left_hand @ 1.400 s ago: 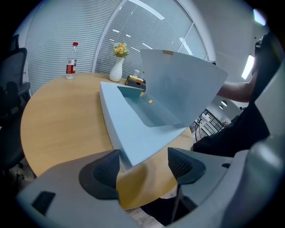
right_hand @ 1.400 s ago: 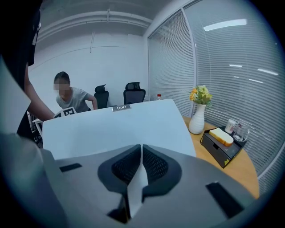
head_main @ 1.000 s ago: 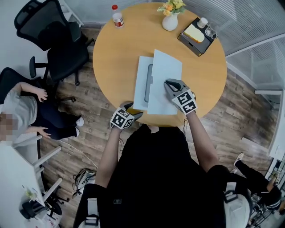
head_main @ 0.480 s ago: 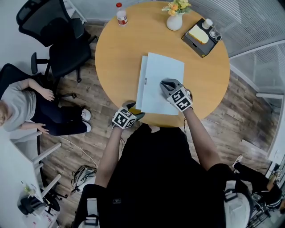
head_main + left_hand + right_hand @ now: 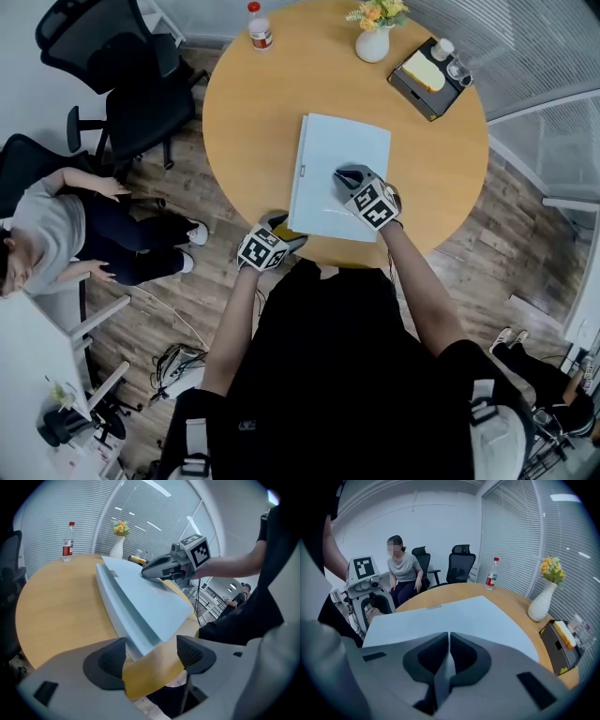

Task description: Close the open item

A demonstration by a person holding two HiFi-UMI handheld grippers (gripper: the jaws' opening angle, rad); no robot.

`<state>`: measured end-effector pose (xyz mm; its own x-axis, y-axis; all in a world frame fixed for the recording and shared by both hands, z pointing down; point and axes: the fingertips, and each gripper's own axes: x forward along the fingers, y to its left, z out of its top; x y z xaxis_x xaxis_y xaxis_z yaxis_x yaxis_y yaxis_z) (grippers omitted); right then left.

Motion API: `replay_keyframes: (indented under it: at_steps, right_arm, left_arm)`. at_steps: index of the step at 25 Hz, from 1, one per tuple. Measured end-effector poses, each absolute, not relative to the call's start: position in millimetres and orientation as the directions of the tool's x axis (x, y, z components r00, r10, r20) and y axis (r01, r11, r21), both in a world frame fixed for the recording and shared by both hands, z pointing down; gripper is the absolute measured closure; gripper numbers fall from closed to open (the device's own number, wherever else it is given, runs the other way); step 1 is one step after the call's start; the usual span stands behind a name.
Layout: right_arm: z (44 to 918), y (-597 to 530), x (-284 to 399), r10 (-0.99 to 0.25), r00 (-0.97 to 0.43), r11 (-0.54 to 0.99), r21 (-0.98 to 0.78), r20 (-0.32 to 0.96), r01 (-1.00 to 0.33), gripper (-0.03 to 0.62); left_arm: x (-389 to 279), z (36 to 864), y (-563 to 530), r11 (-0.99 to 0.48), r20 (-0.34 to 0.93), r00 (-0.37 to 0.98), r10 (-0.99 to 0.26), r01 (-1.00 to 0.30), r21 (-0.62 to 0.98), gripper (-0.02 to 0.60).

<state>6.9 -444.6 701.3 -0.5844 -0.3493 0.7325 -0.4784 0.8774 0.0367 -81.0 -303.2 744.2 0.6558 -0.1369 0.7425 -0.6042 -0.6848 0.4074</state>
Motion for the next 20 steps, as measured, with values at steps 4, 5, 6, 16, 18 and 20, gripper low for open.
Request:
replay_keyframes:
  at_steps: [4,5,6,16,18,20]
  right_arm:
    - [707,-445,3,-0.335,-0.585,0.882,0.027,0.739,-0.471,0.583]
    - [709,-446,3,-0.332,-0.584,0.882,0.024,0.741,-0.471,0.583]
    - [711,-446,2,-0.330,-0.582,0.882,0.023,0.743,-0.470,0.583]
    - [721,-446,-2,-0.319,-0.562,0.888,0.034,0.763,-0.458,0.583]
    - [723,-446,-2,-0.315,-0.559,0.889,0.033,0.767,-0.457,0.583]
    - [726,-446,-3,-0.309,-0.557,0.889,0.027,0.771,-0.457,0.583]
  left_arm:
    - [-80,744,-304,-0.679,0.741,0.657,-0.141,-0.609,0.410,0.252]
    - [-80,744,-304,-0.678,0.741,0.656,-0.142,-0.610,0.410,0.252]
    - [-80,743,-304,-0.677,0.742,0.655,-0.142,-0.611,0.410,0.252]
    - [-77,744,-302,-0.671,0.744,0.651,-0.147,-0.619,0.408,0.252]
    - [-78,745,-302,-0.671,0.745,0.650,-0.147,-0.619,0.408,0.252]
    - [-78,745,-302,-0.670,0.746,0.650,-0.149,-0.620,0.407,0.252]
